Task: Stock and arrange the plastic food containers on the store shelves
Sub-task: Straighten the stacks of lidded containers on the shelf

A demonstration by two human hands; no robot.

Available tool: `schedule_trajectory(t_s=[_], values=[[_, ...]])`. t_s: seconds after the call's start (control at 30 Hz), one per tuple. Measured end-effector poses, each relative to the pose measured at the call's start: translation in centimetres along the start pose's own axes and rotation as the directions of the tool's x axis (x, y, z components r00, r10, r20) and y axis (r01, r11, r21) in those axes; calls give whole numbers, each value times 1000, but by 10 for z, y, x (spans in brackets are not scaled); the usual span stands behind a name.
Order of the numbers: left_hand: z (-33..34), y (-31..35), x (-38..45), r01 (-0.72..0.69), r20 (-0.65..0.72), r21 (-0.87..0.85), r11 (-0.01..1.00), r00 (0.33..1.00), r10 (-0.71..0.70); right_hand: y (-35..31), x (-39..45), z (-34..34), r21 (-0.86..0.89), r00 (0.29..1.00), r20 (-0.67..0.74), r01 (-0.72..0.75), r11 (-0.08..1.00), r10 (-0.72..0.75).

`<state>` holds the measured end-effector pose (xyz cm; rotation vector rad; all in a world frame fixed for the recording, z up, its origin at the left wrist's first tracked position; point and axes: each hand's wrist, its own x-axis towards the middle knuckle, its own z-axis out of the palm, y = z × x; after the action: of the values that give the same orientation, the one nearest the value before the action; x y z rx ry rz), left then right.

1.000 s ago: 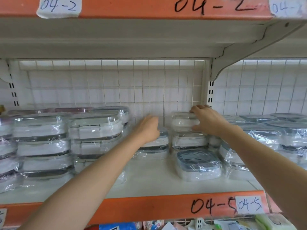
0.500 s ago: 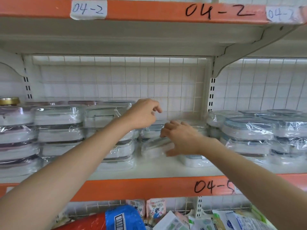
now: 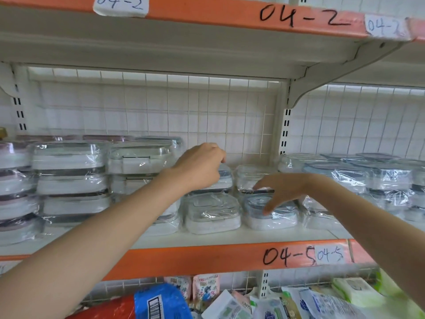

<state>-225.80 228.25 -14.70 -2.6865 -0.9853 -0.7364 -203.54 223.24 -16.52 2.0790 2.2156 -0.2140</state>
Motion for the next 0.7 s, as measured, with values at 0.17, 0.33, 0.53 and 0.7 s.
schedule_trajectory(t_s=[0.17,0.33,0.53,0.7], values=[[23,12,6,-7,203,23,1000,979,2,19,5,18,-122,987,101,-111,986,124],[32,4,5,6,317,112,994,948,-41,20,0,6,-183,997,2,-71,981,73],[5,5,11,88,-158,-282,955,978,-136,13,-8,-43,5,954,-297,36,999,-33],[-15,-1,17,113,-162,-156,981,977,-139,4,21,-46,111,884,-466,34,993,21]])
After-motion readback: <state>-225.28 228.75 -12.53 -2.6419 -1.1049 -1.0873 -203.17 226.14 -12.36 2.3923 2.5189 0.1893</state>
